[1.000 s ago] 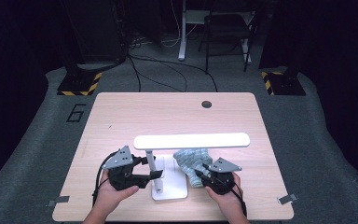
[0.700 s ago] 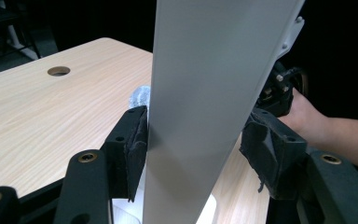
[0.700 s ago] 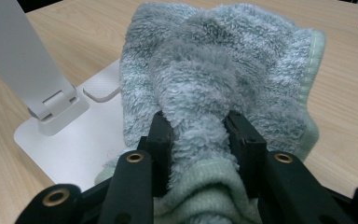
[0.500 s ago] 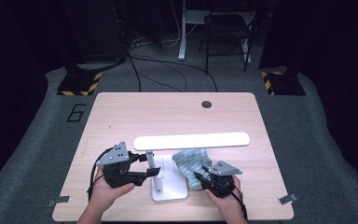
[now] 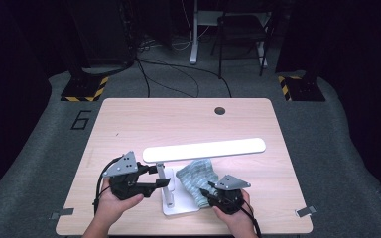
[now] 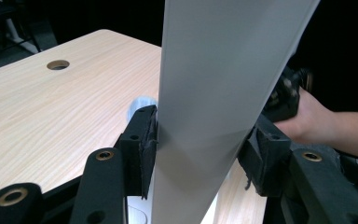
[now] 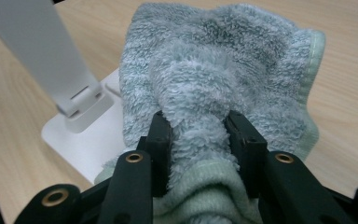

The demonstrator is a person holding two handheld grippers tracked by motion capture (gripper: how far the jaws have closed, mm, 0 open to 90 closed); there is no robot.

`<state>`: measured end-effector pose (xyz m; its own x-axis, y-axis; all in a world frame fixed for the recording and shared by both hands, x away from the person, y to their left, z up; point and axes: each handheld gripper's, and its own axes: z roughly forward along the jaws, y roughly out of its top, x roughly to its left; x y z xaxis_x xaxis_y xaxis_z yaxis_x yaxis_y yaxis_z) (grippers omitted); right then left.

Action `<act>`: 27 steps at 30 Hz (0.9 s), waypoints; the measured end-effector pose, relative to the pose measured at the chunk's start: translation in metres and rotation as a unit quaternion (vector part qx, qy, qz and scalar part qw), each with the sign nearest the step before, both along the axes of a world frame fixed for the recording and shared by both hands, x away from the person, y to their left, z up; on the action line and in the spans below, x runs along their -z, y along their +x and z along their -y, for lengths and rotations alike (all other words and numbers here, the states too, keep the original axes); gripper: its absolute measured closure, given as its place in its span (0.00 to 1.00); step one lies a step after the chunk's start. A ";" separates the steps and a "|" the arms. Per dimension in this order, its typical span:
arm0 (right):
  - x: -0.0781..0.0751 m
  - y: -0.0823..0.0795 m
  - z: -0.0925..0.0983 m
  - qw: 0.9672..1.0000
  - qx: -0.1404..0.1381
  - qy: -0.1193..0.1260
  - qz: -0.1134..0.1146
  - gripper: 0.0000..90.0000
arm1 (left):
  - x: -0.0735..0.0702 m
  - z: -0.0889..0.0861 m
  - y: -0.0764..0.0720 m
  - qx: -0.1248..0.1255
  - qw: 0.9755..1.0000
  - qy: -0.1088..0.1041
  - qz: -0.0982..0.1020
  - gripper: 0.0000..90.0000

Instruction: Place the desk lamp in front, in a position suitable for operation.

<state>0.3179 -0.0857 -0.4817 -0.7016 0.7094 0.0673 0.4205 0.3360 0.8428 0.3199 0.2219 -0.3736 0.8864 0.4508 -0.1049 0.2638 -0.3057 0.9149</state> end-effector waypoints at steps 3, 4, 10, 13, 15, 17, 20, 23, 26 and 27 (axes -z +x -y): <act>0.003 -0.001 -0.008 1.000 -0.016 -0.012 -0.002 0.72 | 0.001 0.001 -0.001 -0.005 1.000 -0.003 0.000 0.56; 0.005 -0.003 -0.012 1.000 -0.021 -0.017 -0.008 0.72 | 0.001 0.001 -0.001 -0.004 1.000 -0.003 -0.001 0.56; 0.016 -0.005 -0.029 0.997 -0.047 -0.046 -0.034 0.72 | 0.001 0.000 -0.001 0.001 1.000 -0.008 0.000 0.52; 0.018 -0.006 -0.034 0.997 -0.057 -0.050 -0.030 0.71 | 0.001 0.001 -0.001 -0.003 1.000 -0.009 0.002 0.54; 0.022 -0.006 -0.038 0.996 -0.052 -0.054 -0.042 0.69 | 0.002 0.002 -0.001 -0.004 1.000 -0.010 0.003 0.56; 0.022 -0.006 -0.038 0.996 -0.055 -0.058 -0.043 0.69 | 0.002 0.002 -0.002 -0.005 1.000 -0.006 0.009 0.56; 0.023 -0.006 -0.038 0.996 -0.052 -0.051 -0.041 0.63 | 0.002 0.003 -0.004 -0.008 1.000 -0.004 0.016 0.57; 0.022 -0.006 -0.036 0.998 -0.047 -0.042 -0.030 0.56 | 0.003 0.003 -0.005 -0.012 1.000 -0.005 0.022 0.58; 0.023 -0.004 -0.038 0.998 -0.043 -0.038 -0.019 0.51 | 0.003 0.003 -0.005 -0.012 1.000 -0.006 0.023 0.58; 0.023 -0.004 -0.038 0.998 -0.043 -0.038 -0.019 0.51 | 0.003 0.003 -0.005 -0.013 1.000 -0.007 0.023 0.58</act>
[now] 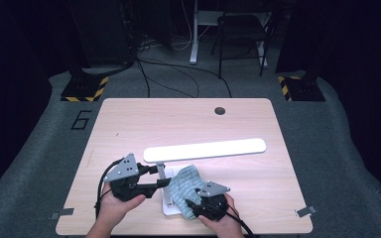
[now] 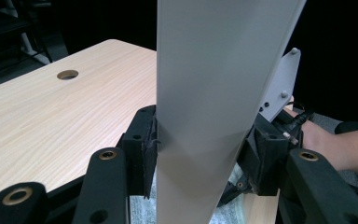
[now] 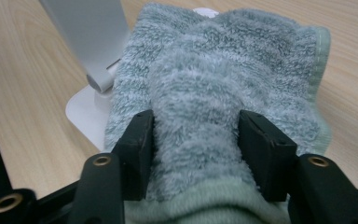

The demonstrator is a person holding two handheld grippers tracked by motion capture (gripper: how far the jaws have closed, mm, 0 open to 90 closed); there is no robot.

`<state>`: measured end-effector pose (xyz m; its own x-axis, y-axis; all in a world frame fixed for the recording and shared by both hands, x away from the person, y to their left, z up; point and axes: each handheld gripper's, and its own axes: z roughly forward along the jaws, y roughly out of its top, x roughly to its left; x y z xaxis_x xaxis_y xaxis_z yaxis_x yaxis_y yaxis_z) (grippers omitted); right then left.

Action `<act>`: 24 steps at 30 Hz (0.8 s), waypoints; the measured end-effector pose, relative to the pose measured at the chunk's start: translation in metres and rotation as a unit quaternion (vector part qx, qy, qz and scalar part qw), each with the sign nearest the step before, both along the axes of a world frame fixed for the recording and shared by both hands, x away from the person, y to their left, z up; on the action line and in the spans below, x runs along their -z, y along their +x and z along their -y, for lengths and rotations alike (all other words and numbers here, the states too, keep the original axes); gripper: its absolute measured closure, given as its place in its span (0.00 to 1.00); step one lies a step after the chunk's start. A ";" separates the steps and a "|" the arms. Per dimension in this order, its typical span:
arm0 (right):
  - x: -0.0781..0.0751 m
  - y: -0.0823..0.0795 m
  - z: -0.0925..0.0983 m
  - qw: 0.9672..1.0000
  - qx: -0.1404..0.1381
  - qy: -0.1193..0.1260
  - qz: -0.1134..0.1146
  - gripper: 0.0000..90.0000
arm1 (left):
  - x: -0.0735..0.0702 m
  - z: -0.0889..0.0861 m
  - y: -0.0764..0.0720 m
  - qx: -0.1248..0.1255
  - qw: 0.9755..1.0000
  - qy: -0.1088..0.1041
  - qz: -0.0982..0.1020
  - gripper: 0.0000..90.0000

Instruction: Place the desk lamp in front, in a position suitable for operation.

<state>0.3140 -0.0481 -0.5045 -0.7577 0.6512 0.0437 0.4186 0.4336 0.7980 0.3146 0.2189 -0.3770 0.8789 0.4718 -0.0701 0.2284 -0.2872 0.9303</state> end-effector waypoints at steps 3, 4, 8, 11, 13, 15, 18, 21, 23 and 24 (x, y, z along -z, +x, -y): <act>0.003 0.002 -0.004 1.000 0.014 0.002 0.009 0.49 | 0.000 0.000 0.000 0.000 1.000 -0.001 0.000 0.58; 0.002 0.002 -0.005 1.000 0.018 0.005 0.008 0.49 | 0.000 0.000 0.000 0.000 1.000 0.000 0.000 0.58; 0.001 0.007 -0.007 0.999 0.027 0.020 0.016 0.44 | 0.000 0.000 0.000 0.000 1.000 0.000 -0.001 0.58; 0.004 0.010 -0.011 0.999 0.030 0.013 0.007 0.46 | 0.000 0.000 0.000 0.000 1.000 0.000 0.000 0.58; 0.007 0.011 -0.013 1.000 0.019 -0.008 0.017 0.50 | 0.000 -0.001 0.000 -0.001 1.000 0.000 0.000 0.58; 0.008 0.010 -0.015 0.999 0.012 -0.017 0.029 0.56 | 0.000 -0.001 0.000 0.000 1.000 0.001 -0.001 0.58; 0.007 0.006 -0.015 0.999 0.006 -0.024 0.027 0.67 | 0.000 -0.001 0.000 0.000 1.000 0.001 0.000 0.58; 0.005 0.003 -0.013 0.999 -0.002 -0.033 0.027 0.73 | 0.000 -0.001 -0.001 0.000 1.000 0.000 0.002 0.58; 0.003 -0.001 -0.012 0.999 -0.003 -0.035 0.019 0.75 | 0.000 -0.001 -0.001 -0.001 1.000 0.001 0.003 0.58; 0.002 -0.001 -0.010 0.999 -0.008 -0.038 0.019 0.76 | 0.001 0.000 -0.001 -0.002 1.000 0.000 0.006 0.58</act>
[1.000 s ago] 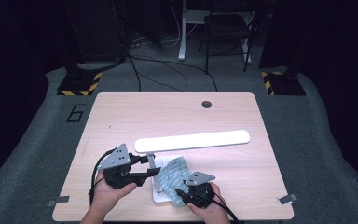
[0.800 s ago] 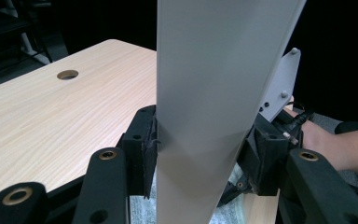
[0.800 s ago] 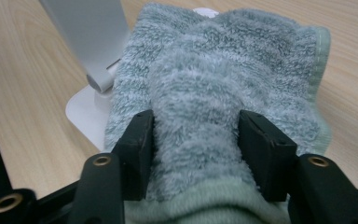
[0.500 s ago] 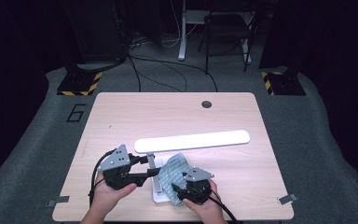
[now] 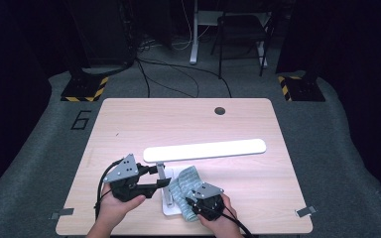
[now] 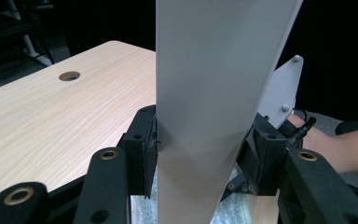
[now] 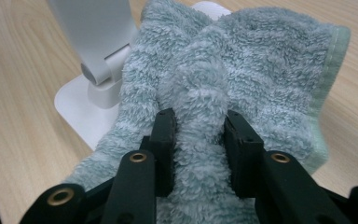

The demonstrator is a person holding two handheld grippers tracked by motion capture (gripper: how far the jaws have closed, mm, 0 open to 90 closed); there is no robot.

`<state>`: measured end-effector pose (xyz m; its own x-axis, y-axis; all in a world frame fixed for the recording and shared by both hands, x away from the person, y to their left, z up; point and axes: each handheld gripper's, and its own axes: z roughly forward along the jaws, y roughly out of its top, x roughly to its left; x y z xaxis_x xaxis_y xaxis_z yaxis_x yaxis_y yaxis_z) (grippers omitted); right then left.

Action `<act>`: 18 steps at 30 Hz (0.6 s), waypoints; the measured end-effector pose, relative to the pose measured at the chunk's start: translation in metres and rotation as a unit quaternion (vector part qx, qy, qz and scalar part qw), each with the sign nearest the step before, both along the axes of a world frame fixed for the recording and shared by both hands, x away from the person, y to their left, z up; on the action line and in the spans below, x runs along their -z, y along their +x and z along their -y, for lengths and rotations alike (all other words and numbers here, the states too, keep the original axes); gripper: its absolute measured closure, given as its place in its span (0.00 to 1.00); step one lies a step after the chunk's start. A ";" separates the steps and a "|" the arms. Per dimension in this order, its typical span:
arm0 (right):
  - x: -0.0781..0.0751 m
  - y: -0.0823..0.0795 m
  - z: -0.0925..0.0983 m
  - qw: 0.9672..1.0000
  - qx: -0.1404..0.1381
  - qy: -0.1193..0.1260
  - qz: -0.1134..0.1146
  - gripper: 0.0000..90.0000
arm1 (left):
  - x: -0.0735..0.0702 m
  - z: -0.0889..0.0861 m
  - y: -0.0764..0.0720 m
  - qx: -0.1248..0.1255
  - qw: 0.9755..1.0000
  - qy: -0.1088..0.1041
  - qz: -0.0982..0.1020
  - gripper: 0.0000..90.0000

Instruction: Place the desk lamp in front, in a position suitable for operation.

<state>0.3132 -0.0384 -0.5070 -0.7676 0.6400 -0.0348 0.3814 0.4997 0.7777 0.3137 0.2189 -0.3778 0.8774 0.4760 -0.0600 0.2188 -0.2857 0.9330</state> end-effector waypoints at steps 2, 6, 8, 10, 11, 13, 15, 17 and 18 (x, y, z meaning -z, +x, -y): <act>0.000 0.002 0.001 1.000 -0.001 0.000 -0.003 0.77 | -0.001 0.001 -0.001 0.001 1.000 0.007 0.005 0.59; 0.000 0.006 0.001 1.000 0.001 0.000 -0.002 0.78 | 0.000 0.001 -0.001 0.002 1.000 0.006 0.005 0.59; 0.000 0.007 0.001 1.000 0.007 0.001 -0.007 0.78 | 0.000 0.001 -0.001 0.000 1.000 0.005 0.005 0.59; 0.000 0.011 0.002 1.000 0.006 -0.001 -0.003 0.78 | 0.000 0.001 -0.001 0.000 1.000 0.004 0.005 0.58; 0.000 0.011 0.002 1.000 0.006 -0.001 -0.003 0.78 | 0.000 0.001 -0.001 0.001 1.000 0.005 0.005 0.58; -0.001 0.014 0.001 1.000 0.013 0.000 -0.011 0.78 | 0.000 0.001 -0.001 0.001 1.000 0.004 0.005 0.58; -0.002 0.017 0.001 1.000 0.014 -0.002 -0.017 0.78 | 0.000 0.001 -0.001 0.001 1.000 0.004 0.005 0.59; -0.002 0.022 0.002 1.000 0.017 -0.002 -0.020 0.78 | 0.000 0.001 -0.001 0.001 1.000 0.003 0.005 0.59; -0.002 0.026 0.002 1.000 0.017 -0.003 -0.019 0.77 | 0.000 0.001 -0.001 0.001 1.000 0.002 0.005 0.59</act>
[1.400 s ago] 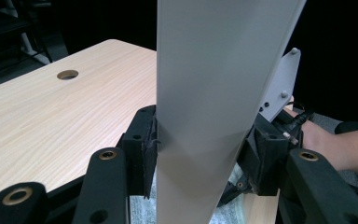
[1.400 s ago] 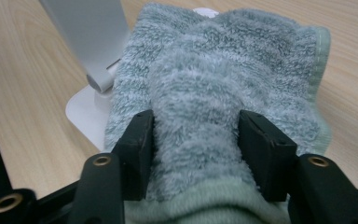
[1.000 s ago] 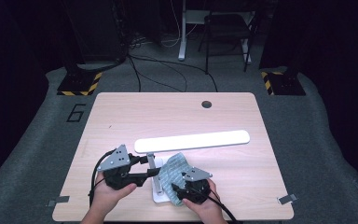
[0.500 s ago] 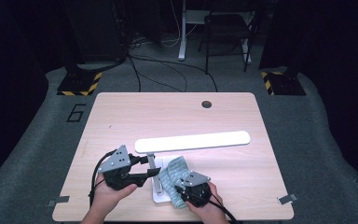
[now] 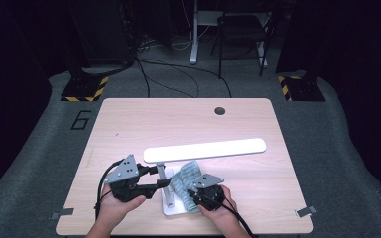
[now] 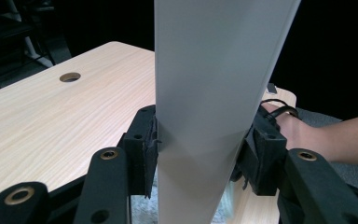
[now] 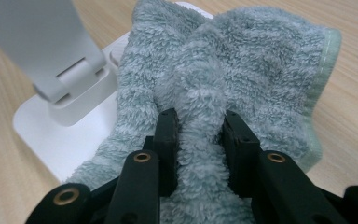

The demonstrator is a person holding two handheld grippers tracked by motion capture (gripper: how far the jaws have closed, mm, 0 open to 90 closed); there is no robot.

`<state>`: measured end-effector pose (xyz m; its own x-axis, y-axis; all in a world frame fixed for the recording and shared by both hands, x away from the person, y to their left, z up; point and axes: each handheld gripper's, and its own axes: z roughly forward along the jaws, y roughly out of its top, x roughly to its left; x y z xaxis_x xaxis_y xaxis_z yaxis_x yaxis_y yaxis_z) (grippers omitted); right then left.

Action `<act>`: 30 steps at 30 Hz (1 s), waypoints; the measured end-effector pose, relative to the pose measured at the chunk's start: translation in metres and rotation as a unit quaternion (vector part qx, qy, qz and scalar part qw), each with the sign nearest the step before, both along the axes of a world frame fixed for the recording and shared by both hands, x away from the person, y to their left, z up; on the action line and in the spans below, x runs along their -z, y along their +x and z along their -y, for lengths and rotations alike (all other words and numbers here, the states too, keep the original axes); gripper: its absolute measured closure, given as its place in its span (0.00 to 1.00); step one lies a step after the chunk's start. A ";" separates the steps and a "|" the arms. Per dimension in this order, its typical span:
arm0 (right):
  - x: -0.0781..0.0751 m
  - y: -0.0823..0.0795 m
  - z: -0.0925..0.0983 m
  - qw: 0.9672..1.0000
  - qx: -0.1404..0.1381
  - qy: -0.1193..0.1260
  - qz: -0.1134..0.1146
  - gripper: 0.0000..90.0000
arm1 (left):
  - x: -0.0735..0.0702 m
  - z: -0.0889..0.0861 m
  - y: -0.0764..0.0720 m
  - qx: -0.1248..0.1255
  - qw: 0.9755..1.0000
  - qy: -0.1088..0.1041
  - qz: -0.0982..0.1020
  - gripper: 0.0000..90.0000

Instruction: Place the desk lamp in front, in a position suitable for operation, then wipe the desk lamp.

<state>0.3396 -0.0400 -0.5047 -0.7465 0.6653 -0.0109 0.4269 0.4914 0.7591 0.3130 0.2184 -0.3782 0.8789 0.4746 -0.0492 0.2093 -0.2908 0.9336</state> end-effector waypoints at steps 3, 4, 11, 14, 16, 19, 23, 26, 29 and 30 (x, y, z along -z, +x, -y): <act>0.000 0.004 -0.001 1.000 0.003 -0.004 0.003 0.77 | 0.000 0.000 0.001 0.004 1.000 -0.001 -0.004 0.58; 0.000 0.005 -0.002 1.000 0.005 -0.004 0.004 0.77 | 0.000 0.000 0.001 0.005 1.000 -0.001 -0.004 0.58; -0.001 0.017 -0.004 1.000 0.014 -0.002 -0.004 0.77 | 0.000 0.001 0.001 0.003 1.000 0.000 -0.001 0.58; -0.001 0.023 -0.004 1.000 0.018 0.000 -0.007 0.77 | 0.000 0.000 0.002 0.005 1.000 -0.001 -0.004 0.58; -0.001 0.030 -0.005 1.000 0.025 0.004 -0.010 0.77 | 0.000 0.001 0.002 0.005 1.000 -0.001 -0.004 0.58; -0.001 0.036 -0.006 1.000 0.027 0.005 -0.008 0.77 | 0.000 0.000 0.003 0.007 1.000 -0.002 -0.002 0.58; -0.001 0.049 -0.009 0.999 0.035 0.008 -0.010 0.77 | 0.001 0.000 0.003 0.007 1.000 -0.005 -0.005 0.58; -0.001 0.062 -0.015 0.999 0.048 0.003 -0.007 0.77 | 0.001 0.000 0.003 0.009 1.000 -0.003 -0.004 0.58; -0.001 0.069 -0.017 0.998 0.055 0.004 -0.008 0.77 | 0.001 -0.001 0.003 0.012 1.000 -0.004 -0.006 0.58; -0.002 0.072 -0.018 0.998 0.057 0.002 -0.012 0.77 | 0.001 -0.001 0.004 0.013 1.000 -0.004 -0.008 0.58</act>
<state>0.4112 -0.0225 -0.5028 -0.6653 0.7465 0.0095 0.4987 0.4349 0.7498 0.3167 0.2191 -0.3788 0.8903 0.4506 -0.0665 0.2156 -0.2884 0.9329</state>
